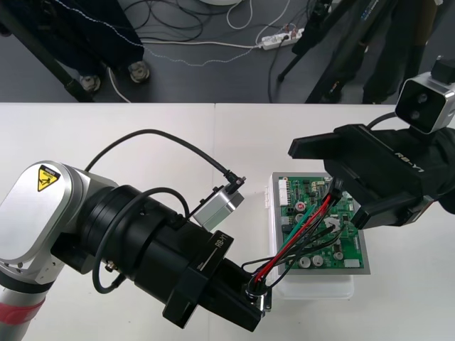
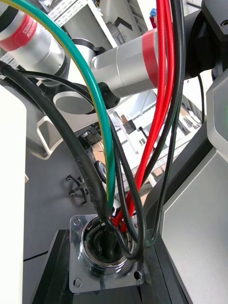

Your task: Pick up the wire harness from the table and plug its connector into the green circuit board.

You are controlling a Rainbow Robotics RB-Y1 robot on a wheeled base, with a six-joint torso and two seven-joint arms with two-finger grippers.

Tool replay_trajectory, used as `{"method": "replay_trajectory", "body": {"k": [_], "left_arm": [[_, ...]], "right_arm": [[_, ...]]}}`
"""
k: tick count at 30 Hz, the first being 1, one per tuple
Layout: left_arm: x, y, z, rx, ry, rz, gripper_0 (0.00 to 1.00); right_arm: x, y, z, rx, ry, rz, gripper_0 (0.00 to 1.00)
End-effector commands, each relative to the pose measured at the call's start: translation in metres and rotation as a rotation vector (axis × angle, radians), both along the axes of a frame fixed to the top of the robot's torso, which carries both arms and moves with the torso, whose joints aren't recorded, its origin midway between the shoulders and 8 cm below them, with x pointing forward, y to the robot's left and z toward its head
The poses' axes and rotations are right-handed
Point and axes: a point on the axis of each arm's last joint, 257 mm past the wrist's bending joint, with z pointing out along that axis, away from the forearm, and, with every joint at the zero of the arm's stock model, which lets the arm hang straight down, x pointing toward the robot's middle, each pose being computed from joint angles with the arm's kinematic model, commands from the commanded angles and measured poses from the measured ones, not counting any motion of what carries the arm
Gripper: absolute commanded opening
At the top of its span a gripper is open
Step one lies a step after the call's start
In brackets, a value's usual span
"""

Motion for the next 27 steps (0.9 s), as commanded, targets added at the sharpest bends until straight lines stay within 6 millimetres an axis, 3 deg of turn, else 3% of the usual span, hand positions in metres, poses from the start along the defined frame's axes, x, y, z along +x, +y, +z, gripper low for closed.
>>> {"method": "replay_trajectory", "body": {"k": [1, 19, 27], "left_arm": [[-0.013, 0.000, 0.003, 0.024, 0.040, -0.046, 0.00], [-0.012, -0.001, 0.002, 0.025, 0.040, -0.044, 0.00], [-0.012, 0.000, 0.002, 0.025, 0.037, -0.044, 0.00]], "right_arm": [[-0.021, 0.007, 0.000, 0.042, 0.016, 0.062, 1.00], [-0.028, -0.003, 0.023, 0.119, 0.029, 0.102, 1.00], [-0.028, -0.004, 0.022, 0.119, 0.030, 0.099, 1.00]]}}
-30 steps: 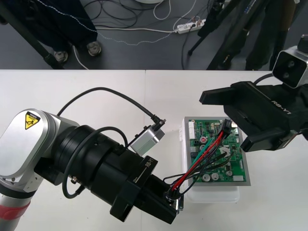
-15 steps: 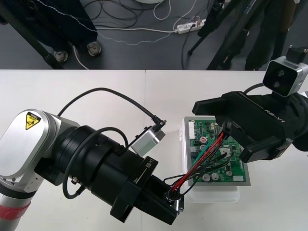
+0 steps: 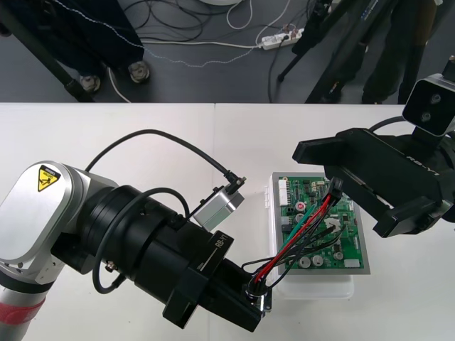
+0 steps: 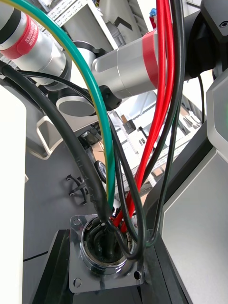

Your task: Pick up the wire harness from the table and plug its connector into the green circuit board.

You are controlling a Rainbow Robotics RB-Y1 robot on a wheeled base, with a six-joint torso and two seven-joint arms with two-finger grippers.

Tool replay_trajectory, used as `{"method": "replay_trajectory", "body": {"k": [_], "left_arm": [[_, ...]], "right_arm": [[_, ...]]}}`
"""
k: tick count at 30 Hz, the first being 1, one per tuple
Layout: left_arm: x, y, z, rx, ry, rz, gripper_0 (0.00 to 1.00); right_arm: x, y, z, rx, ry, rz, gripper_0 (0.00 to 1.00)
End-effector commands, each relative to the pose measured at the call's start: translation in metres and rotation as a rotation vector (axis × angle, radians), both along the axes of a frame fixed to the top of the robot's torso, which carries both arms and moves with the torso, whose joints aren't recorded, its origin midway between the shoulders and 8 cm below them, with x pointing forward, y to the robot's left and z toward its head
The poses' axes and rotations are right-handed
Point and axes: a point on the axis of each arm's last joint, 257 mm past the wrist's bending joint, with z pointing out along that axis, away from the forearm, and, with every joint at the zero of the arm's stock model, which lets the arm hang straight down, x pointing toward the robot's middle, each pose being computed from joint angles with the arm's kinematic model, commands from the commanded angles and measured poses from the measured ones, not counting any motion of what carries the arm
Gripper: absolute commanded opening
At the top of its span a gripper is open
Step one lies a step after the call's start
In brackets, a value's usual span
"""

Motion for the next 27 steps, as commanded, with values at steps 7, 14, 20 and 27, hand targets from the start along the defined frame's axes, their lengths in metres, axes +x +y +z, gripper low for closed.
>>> {"method": "replay_trajectory", "body": {"k": [7, 14, 20, 27], "left_arm": [[-0.0123, -0.0002, 0.0018, 0.024, 0.036, -0.044, 0.00], [-0.0127, -0.0003, 0.0016, 0.023, 0.034, -0.046, 0.00], [-0.0123, -0.0004, 0.0009, 0.021, 0.025, -0.046, 0.00], [-0.0124, -0.0008, 0.0012, 0.019, 0.024, -0.047, 0.00]], "right_arm": [[-0.0118, 0.0023, 0.0057, 0.027, -0.031, 0.024, 0.59], [-0.0116, 0.0020, 0.0049, 0.023, -0.035, 0.022, 0.22], [-0.0110, 0.0016, 0.0043, 0.019, -0.033, 0.020, 0.05], [-0.0102, 0.0009, 0.0028, 0.011, -0.030, 0.018, 0.00]]}}
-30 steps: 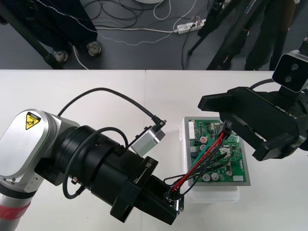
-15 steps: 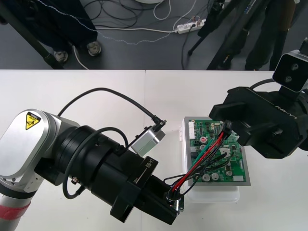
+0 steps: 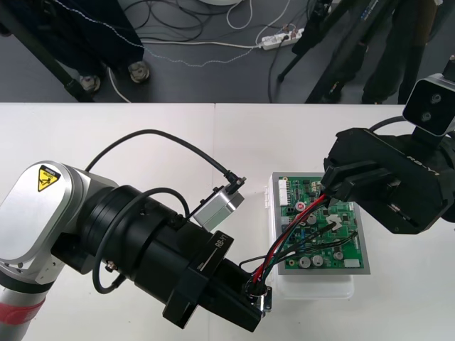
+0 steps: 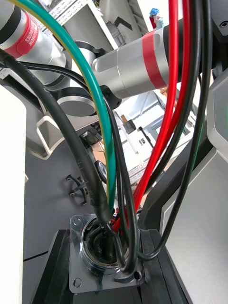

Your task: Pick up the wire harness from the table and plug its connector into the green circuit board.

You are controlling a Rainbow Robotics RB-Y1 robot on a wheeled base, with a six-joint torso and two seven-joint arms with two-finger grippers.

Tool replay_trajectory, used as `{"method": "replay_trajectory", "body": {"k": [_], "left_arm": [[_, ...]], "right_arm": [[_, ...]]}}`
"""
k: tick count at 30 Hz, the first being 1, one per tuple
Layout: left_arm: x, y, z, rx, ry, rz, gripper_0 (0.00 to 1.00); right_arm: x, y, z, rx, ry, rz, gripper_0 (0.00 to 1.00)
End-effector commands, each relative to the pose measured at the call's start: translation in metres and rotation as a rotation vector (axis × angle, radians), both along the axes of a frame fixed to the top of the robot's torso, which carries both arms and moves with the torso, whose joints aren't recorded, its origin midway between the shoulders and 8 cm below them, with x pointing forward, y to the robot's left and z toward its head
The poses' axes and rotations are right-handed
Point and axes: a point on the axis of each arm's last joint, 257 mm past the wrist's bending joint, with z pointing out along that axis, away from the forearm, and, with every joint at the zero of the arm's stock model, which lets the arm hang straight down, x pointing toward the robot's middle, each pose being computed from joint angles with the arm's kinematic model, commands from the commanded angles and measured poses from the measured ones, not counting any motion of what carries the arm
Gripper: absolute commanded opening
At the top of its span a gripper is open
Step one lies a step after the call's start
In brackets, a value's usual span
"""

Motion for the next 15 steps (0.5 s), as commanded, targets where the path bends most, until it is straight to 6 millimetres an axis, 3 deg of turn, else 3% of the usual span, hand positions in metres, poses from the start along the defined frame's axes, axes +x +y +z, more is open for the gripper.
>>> {"method": "replay_trajectory", "body": {"k": [1, 14, 15], "left_arm": [[-0.0125, -0.0003, 0.0007, 0.020, 0.024, -0.046, 0.00], [-0.0125, -0.0003, 0.0007, 0.014, 0.015, -0.048, 0.00], [-0.0125, -0.0003, 0.0007, 0.012, 0.011, -0.049, 0.20]], "right_arm": [[-0.0098, 0.0005, 0.0024, 0.012, -0.028, 0.016, 0.00], [-0.0071, -0.0014, -0.0041, -0.010, -0.022, 0.002, 0.00], [-0.0074, -0.0014, -0.0037, -0.011, -0.025, 0.003, 0.00]]}}
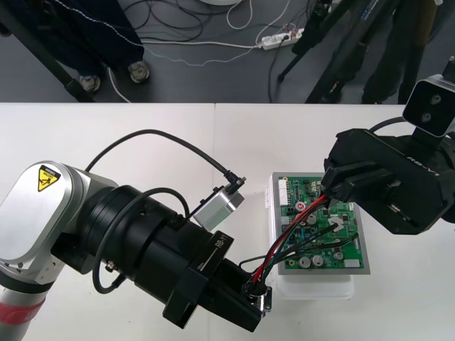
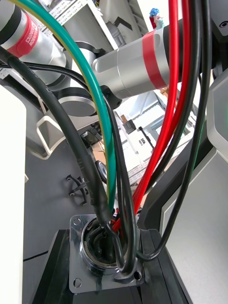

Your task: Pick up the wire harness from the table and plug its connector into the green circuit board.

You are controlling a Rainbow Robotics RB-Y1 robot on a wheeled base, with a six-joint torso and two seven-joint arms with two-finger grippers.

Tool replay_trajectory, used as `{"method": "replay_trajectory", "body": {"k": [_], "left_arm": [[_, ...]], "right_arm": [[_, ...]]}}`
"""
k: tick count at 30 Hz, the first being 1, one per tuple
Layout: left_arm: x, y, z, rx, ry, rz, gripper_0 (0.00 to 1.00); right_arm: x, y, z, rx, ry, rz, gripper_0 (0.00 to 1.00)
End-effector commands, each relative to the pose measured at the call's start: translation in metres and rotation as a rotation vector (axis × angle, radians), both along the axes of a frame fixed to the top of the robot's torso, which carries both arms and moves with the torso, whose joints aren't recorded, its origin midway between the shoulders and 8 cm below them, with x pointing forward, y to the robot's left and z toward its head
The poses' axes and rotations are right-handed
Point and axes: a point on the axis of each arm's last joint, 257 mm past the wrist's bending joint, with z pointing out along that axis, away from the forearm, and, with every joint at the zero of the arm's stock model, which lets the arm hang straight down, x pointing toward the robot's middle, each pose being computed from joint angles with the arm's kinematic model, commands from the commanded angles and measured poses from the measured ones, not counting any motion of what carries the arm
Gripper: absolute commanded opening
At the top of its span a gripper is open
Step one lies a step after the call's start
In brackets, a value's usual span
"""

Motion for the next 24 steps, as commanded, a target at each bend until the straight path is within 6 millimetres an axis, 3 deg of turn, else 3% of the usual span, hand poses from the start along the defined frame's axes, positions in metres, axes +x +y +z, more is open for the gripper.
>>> {"method": "replay_trajectory", "body": {"k": [1, 2, 3, 18, 24], "left_arm": [[-0.012, 0.000, 0.000, 0.009, 0.002, -0.049, 0.56], [-0.012, 0.000, 0.000, 0.004, -0.007, -0.051, 0.75], [-0.012, 0.000, 0.000, 0.001, -0.011, -0.052, 1.00], [-0.002, 0.001, -0.004, -0.005, -0.084, -0.029, 1.00], [0.019, 0.005, 0.011, -0.045, -0.154, 0.045, 1.00]], "right_arm": [[-0.007, -0.001, -0.003, -0.011, -0.025, 0.005, 0.00], [-0.007, -0.001, -0.003, -0.011, -0.026, 0.004, 0.00], [-0.007, -0.002, -0.003, -0.010, -0.027, 0.004, 0.00], [-0.003, 0.002, -0.013, -0.060, -0.052, -0.023, 0.00], [0.002, -0.006, -0.021, -0.110, -0.057, -0.054, 0.00]]}}
